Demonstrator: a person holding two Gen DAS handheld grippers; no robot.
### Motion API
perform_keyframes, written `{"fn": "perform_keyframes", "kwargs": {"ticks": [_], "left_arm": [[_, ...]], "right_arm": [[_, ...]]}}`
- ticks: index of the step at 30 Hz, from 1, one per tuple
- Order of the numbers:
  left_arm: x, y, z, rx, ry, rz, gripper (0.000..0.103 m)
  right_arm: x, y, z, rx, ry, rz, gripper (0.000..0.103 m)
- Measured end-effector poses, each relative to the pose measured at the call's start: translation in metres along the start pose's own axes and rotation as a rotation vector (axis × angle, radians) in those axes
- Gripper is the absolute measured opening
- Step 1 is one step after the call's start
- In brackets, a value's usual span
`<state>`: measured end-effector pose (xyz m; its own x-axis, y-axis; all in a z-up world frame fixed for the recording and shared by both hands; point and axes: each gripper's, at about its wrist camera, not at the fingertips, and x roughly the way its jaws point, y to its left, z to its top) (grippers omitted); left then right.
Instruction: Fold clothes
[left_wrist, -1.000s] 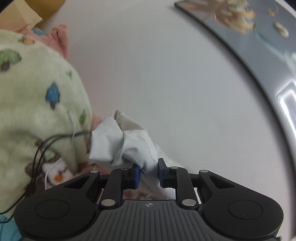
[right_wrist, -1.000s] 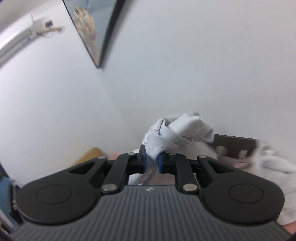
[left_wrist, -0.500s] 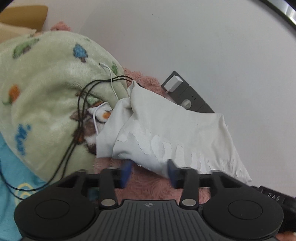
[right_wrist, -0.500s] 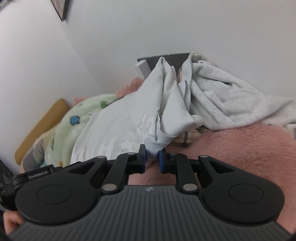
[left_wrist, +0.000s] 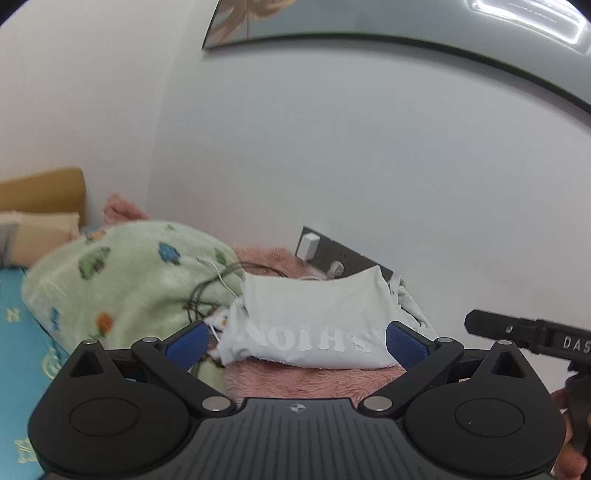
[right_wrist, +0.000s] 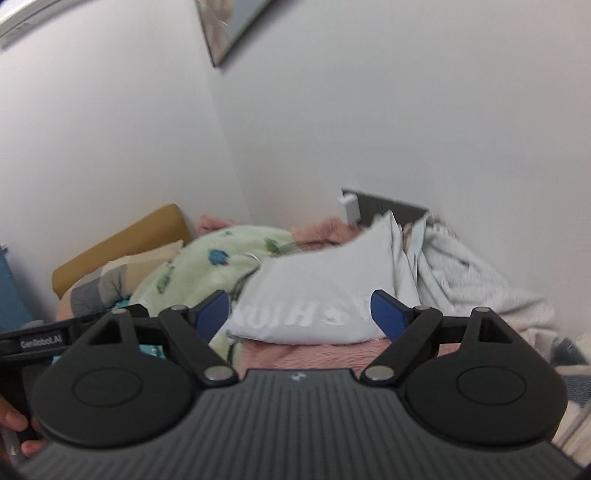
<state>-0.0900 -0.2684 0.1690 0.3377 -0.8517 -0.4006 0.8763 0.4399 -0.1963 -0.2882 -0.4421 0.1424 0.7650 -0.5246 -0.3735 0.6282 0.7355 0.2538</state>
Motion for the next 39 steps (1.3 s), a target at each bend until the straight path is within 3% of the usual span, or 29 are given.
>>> {"fn": "perform_keyframes", "kwargs": {"ticks": [8, 16, 24, 39], "left_arm": [[-0.073, -0.022, -0.023, 0.089, -0.08, 0.069, 0.103], [-0.118, -0.035, -0.045, 0.115, -0.17, 0.076, 0.103], [-0.125, -0.025, -0.06, 0.098, -0.206, 0.109, 0.103], [-0.109, -0.003, -0.07, 0.051, -0.181, 0.142, 0.103]], "right_arm": [[-0.062, 0.034, -0.016, -0.113, -0.125, 0.023, 0.085], [-0.086, 0.059, -0.037, -0.169, -0.191, 0.057, 0.085], [-0.077, 0.066, -0.057, -0.179, -0.201, 0.04, 0.085], [-0.047, 0.068, -0.077, -0.19, -0.169, -0.012, 0.085]]}}
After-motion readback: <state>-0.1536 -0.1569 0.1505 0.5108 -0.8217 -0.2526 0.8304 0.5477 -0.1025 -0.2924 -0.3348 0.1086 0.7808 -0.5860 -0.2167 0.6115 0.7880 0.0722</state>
